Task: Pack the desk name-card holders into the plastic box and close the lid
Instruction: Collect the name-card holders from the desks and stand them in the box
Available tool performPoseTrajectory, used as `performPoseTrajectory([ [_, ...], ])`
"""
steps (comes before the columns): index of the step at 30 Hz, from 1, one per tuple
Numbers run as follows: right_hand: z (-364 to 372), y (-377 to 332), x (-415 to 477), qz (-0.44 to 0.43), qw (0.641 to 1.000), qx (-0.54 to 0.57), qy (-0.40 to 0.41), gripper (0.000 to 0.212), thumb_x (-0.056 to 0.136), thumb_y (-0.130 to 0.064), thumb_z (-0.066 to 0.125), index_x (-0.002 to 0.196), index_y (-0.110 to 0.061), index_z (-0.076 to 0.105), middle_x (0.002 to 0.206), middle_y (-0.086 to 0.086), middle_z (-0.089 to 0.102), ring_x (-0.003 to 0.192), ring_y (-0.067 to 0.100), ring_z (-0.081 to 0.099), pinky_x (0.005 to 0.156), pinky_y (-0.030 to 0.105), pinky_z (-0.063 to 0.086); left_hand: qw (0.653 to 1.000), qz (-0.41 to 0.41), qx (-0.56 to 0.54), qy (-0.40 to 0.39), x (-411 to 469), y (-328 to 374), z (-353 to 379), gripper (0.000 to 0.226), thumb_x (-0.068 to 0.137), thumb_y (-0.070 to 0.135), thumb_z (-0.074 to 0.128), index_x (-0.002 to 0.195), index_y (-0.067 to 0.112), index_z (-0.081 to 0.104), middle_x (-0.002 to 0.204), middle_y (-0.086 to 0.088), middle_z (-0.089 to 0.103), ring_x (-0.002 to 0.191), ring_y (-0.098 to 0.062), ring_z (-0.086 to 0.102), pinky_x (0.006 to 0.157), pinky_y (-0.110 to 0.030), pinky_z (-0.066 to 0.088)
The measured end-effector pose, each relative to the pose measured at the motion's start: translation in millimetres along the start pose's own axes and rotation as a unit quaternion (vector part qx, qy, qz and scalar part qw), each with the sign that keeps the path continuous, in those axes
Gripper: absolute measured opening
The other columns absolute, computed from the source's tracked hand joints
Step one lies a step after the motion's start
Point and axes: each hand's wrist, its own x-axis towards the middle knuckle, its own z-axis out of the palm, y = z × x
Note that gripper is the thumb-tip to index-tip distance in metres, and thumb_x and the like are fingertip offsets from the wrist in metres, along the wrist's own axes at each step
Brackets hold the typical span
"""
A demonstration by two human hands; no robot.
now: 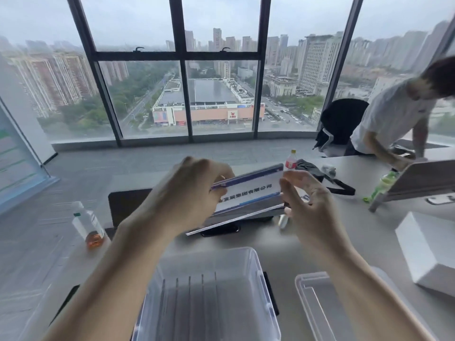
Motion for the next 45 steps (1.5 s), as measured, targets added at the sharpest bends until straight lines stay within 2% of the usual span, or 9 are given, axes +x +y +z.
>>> performPoseTrajectory([
  [5, -0.9, 23.6, -25.3, 0.184, 0.967, 0.175, -0.009, 0.082, 0.077, -0.061, 0.067, 0.148, -0.035, 0.036, 0.149, -0.003, 0.051, 0.125, 0.021, 0.060, 0.107, 0.052, 0.047, 0.954, -0.131, -0.271, -0.001, -2.1, -8.2, 35.1, 0.013, 0.089, 0.018, 0.079, 0.098, 0.027, 0.081, 0.086, 0.012, 0.082, 0.073, -0.010, 0.079, 0.074, -0.038, 0.066],
  [12, 46.6, 87.8, -47.7, 0.312, 0.928, 0.190, -0.079, 0.032, 0.099, -0.037, 0.057, 0.127, -0.021, 0.055, 0.109, 0.006, 0.078, 0.085, 0.020, 0.076, 0.066, 0.035, 0.060, 0.857, -0.302, -0.414, -0.049, -28.2, -33.2, 135.6, 0.008, 0.089, 0.022, 0.075, 0.087, 0.022, 0.084, 0.086, 0.002, 0.084, 0.084, -0.022, 0.081, 0.088, -0.052, 0.063],
  [18, 80.8, 179.4, -59.1, 0.447, 0.876, 0.124, -0.132, 0.036, 0.104, -0.030, 0.049, 0.138, -0.021, 0.043, 0.124, 0.004, 0.070, 0.107, 0.025, 0.071, 0.069, 0.032, 0.057, 0.815, -0.399, -0.391, -0.154, -53.2, -59.1, 221.2, 0.020, 0.101, 0.010, 0.058, 0.095, 0.013, 0.077, 0.087, -0.006, 0.083, 0.069, -0.026, 0.078, 0.065, -0.047, 0.066],
  [24, 108.4, 267.8, -71.2, 0.495, 0.840, 0.035, -0.222, 0.058, 0.104, -0.024, 0.046, 0.157, -0.022, 0.021, 0.111, -0.014, 0.055, 0.082, 0.000, 0.058, 0.063, 0.017, 0.045, 0.818, -0.452, -0.314, -0.165, -85.8, -71.8, 307.4, 0.022, 0.098, 0.016, 0.057, 0.101, 0.022, 0.077, 0.089, 0.006, 0.082, 0.080, -0.019, 0.079, 0.076, -0.044, 0.066],
  [27, 122.7, 308.6, -76.0, 0.507, 0.829, -0.014, -0.236, 0.062, 0.102, -0.022, 0.042, 0.159, -0.027, 0.019, 0.146, -0.004, 0.048, 0.106, 0.013, 0.051, 0.086, 0.025, 0.038, 0.835, -0.460, -0.259, -0.155, -99.3, -72.3, 347.3, 0.025, 0.101, 0.013, 0.058, 0.119, 0.019, 0.075, 0.095, 0.017, 0.070, 0.085, -0.008, 0.069, 0.071, -0.015, 0.055],
  [29, 134.2, 334.2, -78.2, 0.525, 0.816, -0.048, -0.238, 0.056, 0.103, -0.022, 0.039, 0.157, -0.023, 0.026, 0.136, 0.003, 0.055, 0.097, 0.016, 0.052, 0.081, 0.028, 0.037, 0.840, -0.465, -0.232, -0.154, -107.9, -72.8, 372.6, 0.023, 0.101, 0.015, 0.059, 0.117, 0.019, 0.074, 0.100, 0.011, 0.074, 0.094, -0.013, 0.071, 0.079, -0.020, 0.057],
  [31, 150.4, 354.4, -78.8, 0.539, 0.805, -0.078, -0.235, 0.047, 0.101, -0.023, 0.037, 0.147, -0.018, 0.044, 0.122, 0.008, 0.066, 0.084, 0.019, 0.058, 0.071, 0.030, 0.045, 0.838, -0.476, -0.216, -0.157, -115.3, -72.7, 394.2, 0.018, 0.101, 0.016, 0.058, 0.108, 0.019, 0.074, 0.102, 0.003, 0.078, 0.095, -0.017, 0.073, 0.084, -0.033, 0.061],
  [37, 188.5, 405.4, -88.7, 0.570, 0.798, -0.063, -0.186, 0.040, 0.091, -0.023, 0.038, 0.122, -0.008, 0.060, 0.135, 0.018, 0.058, 0.112, 0.033, 0.063, 0.075, 0.032, 0.048, 0.836, -0.500, -0.184, -0.133, -126.7, -78.6, 426.1, 0.015, 0.101, 0.020, 0.055, 0.094, 0.015, 0.068, 0.086, -0.003, 0.076, 0.079, -0.022, 0.074, 0.074, -0.045, 0.062],
  [45, 194.2, 418.3, -94.3, 0.587, 0.789, -0.057, -0.170, 0.007, 0.081, -0.031, 0.036, 0.076, -0.031, 0.040, 0.107, 0.003, 0.040, 0.086, 0.019, 0.044, 0.060, 0.026, 0.034, 0.843, -0.484, -0.179, -0.155, -128.0, -80.5, 427.6, 0.025, 0.104, 0.025, 0.055, 0.123, 0.021, 0.071, 0.109, -0.005, 0.079, 0.103, -0.024, 0.075, 0.086, -0.043, 0.061],
])
